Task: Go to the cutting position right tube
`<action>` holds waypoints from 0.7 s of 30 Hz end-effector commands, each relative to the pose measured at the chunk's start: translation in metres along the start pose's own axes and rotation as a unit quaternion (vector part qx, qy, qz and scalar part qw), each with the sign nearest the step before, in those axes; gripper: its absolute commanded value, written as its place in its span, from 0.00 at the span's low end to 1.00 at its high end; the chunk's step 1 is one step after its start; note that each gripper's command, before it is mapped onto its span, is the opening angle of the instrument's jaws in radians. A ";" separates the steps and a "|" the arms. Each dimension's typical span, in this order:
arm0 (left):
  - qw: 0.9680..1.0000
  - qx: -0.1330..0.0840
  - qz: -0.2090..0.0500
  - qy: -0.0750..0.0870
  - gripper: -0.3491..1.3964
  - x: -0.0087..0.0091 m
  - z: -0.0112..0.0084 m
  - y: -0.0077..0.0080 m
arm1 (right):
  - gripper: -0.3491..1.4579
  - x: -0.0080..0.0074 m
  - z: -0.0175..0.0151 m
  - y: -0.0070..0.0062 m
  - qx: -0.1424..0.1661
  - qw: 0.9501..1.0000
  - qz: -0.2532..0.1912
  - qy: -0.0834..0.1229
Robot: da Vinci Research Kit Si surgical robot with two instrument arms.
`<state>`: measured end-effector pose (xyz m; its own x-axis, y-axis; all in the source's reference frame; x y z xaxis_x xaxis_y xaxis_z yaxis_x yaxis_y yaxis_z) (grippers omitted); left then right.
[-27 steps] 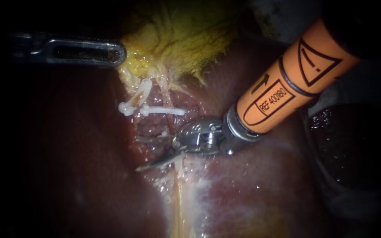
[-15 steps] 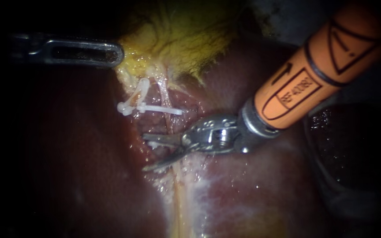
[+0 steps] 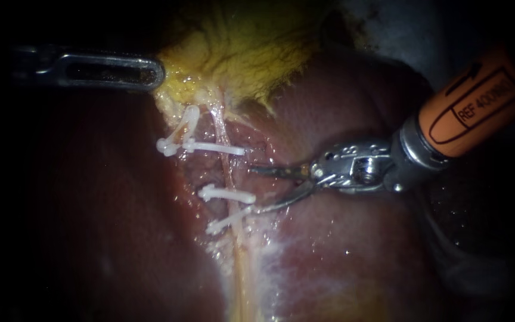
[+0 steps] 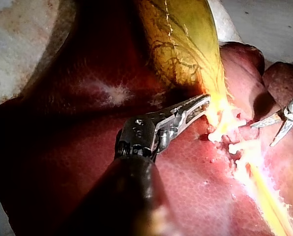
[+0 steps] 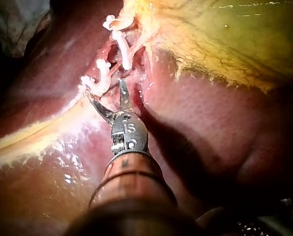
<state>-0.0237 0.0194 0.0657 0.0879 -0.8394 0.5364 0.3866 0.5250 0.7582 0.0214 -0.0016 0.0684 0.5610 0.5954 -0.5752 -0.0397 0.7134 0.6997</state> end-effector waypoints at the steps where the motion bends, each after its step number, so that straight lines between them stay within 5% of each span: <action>1: 1.000 0.000 0.000 0.000 0.00 0.0000 0.0000 0.0000 | 0.85 -0.0002 0.0003 0.0003 0.005 1.000 0.006 0.003; 12: 1.000 0.000 0.000 0.000 0.00 0.0000 -0.0001 0.0000 | 0.85 0.0002 0.0040 0.0030 0.049 0.997 0.058 0.031; 21: 1.000 0.000 0.000 0.000 0.00 0.0000 0.0000 0.0000 | 0.85 0.0003 0.0062 0.0033 0.100 0.991 0.068 0.064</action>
<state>-0.0237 0.0194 0.0656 0.0874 -0.8394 0.5365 0.3866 0.5249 0.7583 0.0268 -0.0015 0.0734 0.4471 0.7347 -0.5101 0.0766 0.5368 0.8402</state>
